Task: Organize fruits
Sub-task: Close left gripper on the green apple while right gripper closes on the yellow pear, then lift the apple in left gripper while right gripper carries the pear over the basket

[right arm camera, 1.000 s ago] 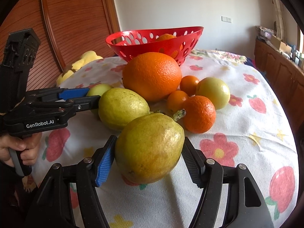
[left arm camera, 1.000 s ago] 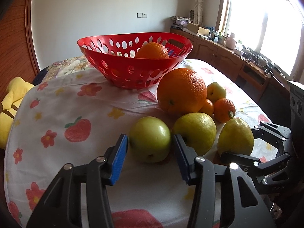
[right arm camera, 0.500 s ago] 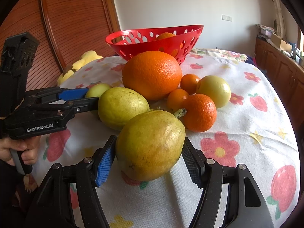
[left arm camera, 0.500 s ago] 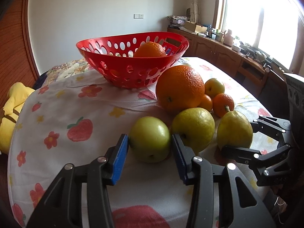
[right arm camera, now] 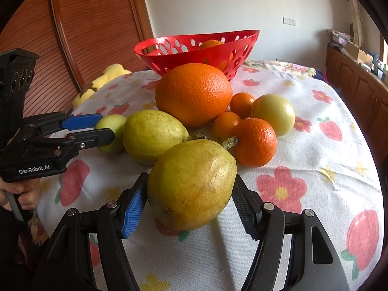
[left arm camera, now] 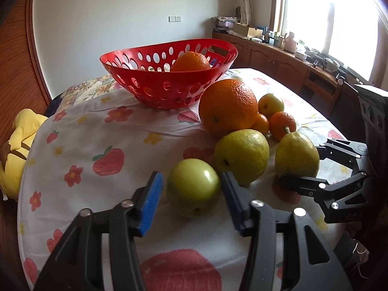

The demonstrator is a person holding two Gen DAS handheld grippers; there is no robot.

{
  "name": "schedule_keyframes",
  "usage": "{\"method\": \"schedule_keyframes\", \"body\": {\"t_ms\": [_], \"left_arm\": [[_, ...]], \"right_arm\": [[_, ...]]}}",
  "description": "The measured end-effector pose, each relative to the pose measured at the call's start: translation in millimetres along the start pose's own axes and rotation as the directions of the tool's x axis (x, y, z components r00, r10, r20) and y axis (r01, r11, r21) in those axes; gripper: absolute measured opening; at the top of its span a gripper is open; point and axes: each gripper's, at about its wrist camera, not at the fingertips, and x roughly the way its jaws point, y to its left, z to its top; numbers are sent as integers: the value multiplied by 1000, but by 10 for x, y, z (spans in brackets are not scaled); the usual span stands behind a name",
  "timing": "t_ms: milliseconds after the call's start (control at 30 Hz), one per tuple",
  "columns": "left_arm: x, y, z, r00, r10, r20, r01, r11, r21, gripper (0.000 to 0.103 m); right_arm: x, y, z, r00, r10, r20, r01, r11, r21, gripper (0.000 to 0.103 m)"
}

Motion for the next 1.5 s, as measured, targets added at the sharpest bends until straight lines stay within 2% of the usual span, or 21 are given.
{"method": "schedule_keyframes", "body": {"t_ms": [267,333,533,633,767,1100,1400,1500], "left_arm": [[112,-29,2,1000,-13,-28,13,1000,18,57],[122,-30,-20,999,-23,-34,24,1000,18,53],[103,-79,-41,1000,-6,-19,7,999,35,52],[35,-45,-38,1000,-15,5,15,1000,11,52],[-61,-17,-9,999,-21,34,21,1000,-11,52],[-251,-20,90,996,-18,92,20,1000,-19,52],[-361,-23,195,992,-8,126,10,1000,-15,52],[-390,-8,249,990,-6,138,8,1000,-16,52]], "right_arm": [[0,-12,-5,1000,4,-3,-4,1000,-1,69],[-1,-10,-8,1000,5,-4,-5,1000,-2,69],[-20,25,0,1000,-19,-10,19,999,-27,70],[-49,66,-9,999,-38,-21,36,998,-58,70],[-91,21,-45,1000,-14,-24,13,999,-40,66],[-168,11,-40,1000,-19,-7,18,999,-50,66],[-422,-70,189,998,3,55,-1,999,-45,66],[-495,-86,321,997,-12,78,17,998,-61,66]]}}
